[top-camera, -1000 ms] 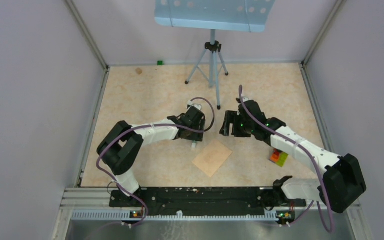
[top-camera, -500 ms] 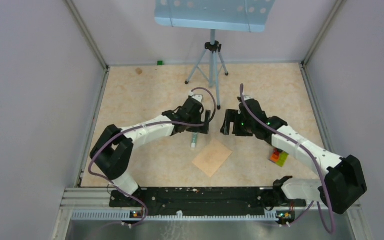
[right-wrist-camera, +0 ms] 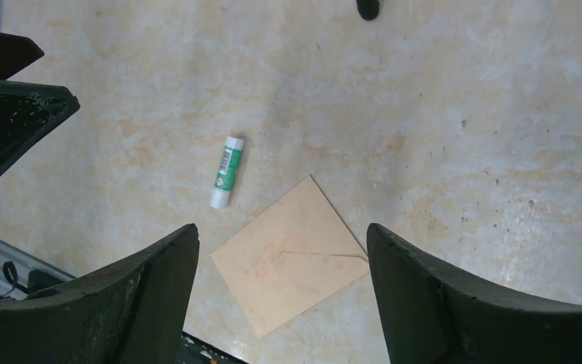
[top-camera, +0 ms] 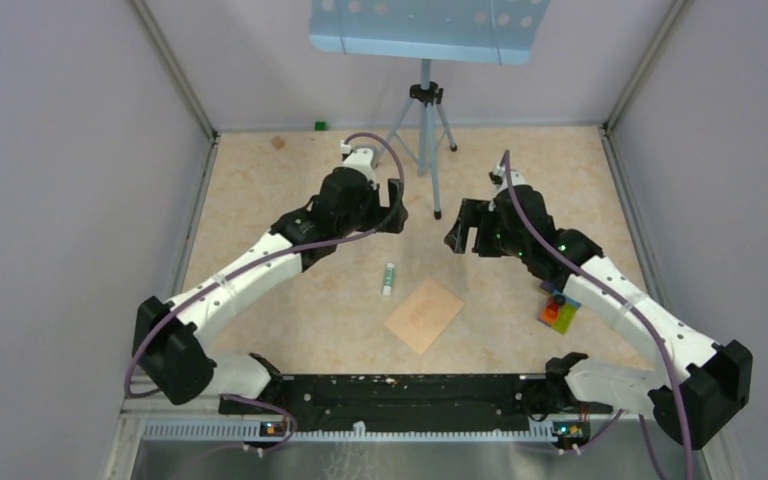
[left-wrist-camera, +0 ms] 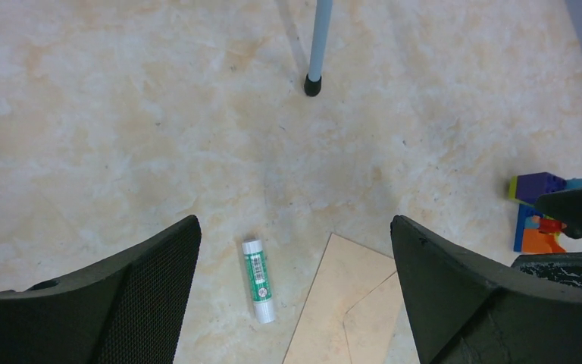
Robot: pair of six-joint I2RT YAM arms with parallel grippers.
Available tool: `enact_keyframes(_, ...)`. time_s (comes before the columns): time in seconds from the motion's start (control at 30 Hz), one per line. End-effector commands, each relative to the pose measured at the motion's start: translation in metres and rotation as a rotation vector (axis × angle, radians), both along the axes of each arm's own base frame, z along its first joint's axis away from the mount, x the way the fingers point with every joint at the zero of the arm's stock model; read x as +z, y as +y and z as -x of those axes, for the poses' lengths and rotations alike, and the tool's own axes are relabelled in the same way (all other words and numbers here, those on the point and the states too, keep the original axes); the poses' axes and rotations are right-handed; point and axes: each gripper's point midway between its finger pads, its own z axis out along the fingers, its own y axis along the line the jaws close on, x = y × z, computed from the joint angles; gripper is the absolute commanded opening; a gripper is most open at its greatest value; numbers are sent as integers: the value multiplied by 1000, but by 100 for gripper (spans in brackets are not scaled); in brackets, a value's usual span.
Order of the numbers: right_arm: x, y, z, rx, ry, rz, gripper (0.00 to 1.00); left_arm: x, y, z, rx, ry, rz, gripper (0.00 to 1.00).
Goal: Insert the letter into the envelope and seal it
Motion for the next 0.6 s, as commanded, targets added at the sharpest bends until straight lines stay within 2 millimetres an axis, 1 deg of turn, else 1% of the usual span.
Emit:
enact_keyframes(0.0, 50, -1, -7, -6, -119, -51, 80, 48, 20, 0, 59, -110, 25, 99)
enact_keyframes(0.1, 60, -2, -6, -4, -139, -62, 80, 61, 30, 2, 82, -152, 27, 99)
enact_keyframes(0.2, 69, -2, -5, 1, -161, -75, 80, 66, 36, 5, 93, -168, 21, 99)
enact_keyframes(0.33, 76, -2, -5, 2, -180, -84, 80, 63, 39, 7, 100, -166, 18, 99)
enact_keyframes(0.57, 80, -2, -5, 3, -189, -92, 80, 61, 42, 8, 104, -176, 14, 99)
